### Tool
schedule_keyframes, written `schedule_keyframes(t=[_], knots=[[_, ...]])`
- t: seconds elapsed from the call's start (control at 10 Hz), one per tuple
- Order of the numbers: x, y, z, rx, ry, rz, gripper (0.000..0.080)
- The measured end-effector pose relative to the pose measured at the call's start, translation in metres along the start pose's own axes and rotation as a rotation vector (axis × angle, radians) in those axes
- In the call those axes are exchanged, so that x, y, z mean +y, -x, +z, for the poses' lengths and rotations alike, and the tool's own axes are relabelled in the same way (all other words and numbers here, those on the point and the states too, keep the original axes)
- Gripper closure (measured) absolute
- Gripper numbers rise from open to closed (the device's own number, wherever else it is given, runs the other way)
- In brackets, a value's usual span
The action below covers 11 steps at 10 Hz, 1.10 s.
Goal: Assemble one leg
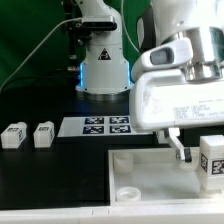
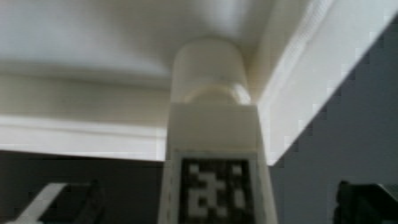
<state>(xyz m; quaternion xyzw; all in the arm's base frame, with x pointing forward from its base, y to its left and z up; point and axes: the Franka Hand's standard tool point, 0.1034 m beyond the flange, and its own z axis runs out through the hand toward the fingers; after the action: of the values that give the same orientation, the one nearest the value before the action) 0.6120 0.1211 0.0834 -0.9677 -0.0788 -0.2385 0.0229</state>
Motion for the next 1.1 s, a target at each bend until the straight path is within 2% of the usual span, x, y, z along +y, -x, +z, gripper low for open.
schedule_keyframes(t=[0.1,0.2,0.3,0.5,0.6,0.7,0.8,1.1], knots=[[0.000,-0.003,-0.005,-0.019,-0.004,0.002,0.0151],[-0.001,0.000,-0.003,-0.100,-0.014,0.005,0.0151],[-0.001,0.005,-0.002,-0.234,-0.030,0.010,0.0151],[0.004,0.006,0.002,-0.364,-0.041,0.018,0.0151],[0.003,0.015,0.002,-0.492,-0.054,0.025,0.0151],[0.002,0.011,0.003,-0.591,-0.065,0.031,0.0151],[0.003,-0.001,0.008,-0.577,-0.066,0.033,0.0151],[0.001,-0.003,0.009,-0.562,-0.065,0.034,0.0151]])
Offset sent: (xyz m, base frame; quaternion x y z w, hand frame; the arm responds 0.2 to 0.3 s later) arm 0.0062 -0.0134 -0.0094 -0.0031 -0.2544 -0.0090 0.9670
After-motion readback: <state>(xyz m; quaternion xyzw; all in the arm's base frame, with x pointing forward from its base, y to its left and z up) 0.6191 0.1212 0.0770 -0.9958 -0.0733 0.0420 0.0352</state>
